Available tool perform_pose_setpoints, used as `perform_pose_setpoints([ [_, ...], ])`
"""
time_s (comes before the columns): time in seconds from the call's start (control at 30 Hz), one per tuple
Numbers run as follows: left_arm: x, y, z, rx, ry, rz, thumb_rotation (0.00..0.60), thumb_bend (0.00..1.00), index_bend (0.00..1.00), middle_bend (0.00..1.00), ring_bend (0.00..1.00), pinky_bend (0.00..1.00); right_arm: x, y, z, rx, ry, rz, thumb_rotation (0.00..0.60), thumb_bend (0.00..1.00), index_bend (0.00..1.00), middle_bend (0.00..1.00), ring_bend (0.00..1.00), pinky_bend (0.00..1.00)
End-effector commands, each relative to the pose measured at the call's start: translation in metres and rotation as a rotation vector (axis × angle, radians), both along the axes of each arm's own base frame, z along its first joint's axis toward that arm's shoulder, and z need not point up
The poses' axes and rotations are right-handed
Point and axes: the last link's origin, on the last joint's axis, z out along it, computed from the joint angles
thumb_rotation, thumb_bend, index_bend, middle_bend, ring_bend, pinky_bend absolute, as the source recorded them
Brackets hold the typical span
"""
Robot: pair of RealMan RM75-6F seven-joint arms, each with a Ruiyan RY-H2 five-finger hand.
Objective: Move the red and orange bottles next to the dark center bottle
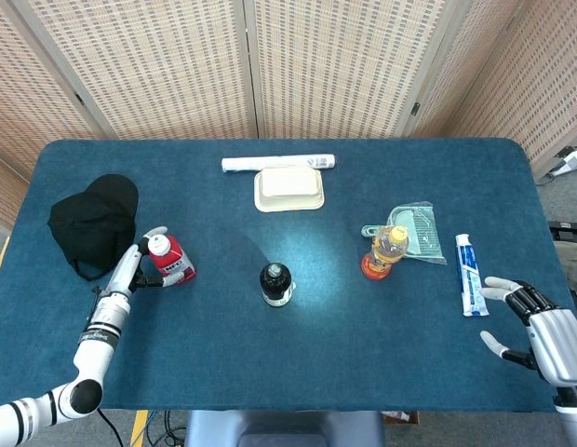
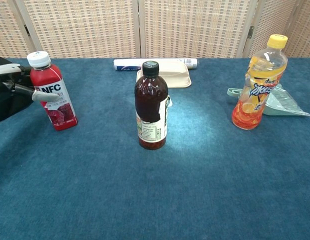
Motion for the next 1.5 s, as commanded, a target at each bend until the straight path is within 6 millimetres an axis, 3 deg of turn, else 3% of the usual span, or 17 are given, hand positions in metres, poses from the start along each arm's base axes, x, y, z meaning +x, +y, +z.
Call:
perform_pose_setpoints([
  [0.03, 0.001, 0.002, -0.001, 0.054, -0.009, 0.025, 0.600, 0.06, 0.46, 0.48, 0.29, 0.23, 0.000, 0.000, 0.001, -0.002, -0.002, 0.001, 0.600, 0.20, 0.33, 0.27, 0.21, 0.41],
  [0.2, 0.005, 0.003, 0.000, 0.095, -0.019, 0.029, 0.600, 0.06, 0.57, 0.57, 0.34, 0.26, 0.000, 0.000, 0.002, -0.008, -0.006, 0.003, 0.600, 0.20, 0.33, 0.27, 0.21, 0.41],
  [0.37, 0.008, 0.000, 0.001, 0.115, -0.024, 0.003, 0.600, 0.06, 0.60, 0.59, 0.36, 0.27, 0.000, 0.000, 0.003, -0.009, -0.008, 0.005, 0.600, 0.20, 0.33, 0.28, 0.21, 0.41],
  [0.57, 0.014, -0.016, 0.003, 0.133, -0.021, -0.066, 0.600, 0.06, 0.60, 0.59, 0.37, 0.27, 0.000, 0.000, 0.002, -0.008, -0.010, 0.004, 0.600, 0.20, 0.33, 0.28, 0.21, 0.41],
  [1.0, 0.031, -0.054, -0.006, 0.158, 0.177, -0.245, 0.600, 0.06, 0.59, 0.59, 0.37, 0.27, 0.002, 0.001, 0.002, 0.004, -0.015, 0.012, 0.600, 0.20, 0.33, 0.28, 0.21, 0.41],
  [1.5, 0.051, -0.052, -0.021, 0.167, 0.261, -0.308, 0.600, 0.06, 0.59, 0.59, 0.37, 0.27, 0.004, 0.004, 0.006, -0.001, -0.029, 0.018, 0.600, 0.20, 0.33, 0.28, 0.21, 0.41],
])
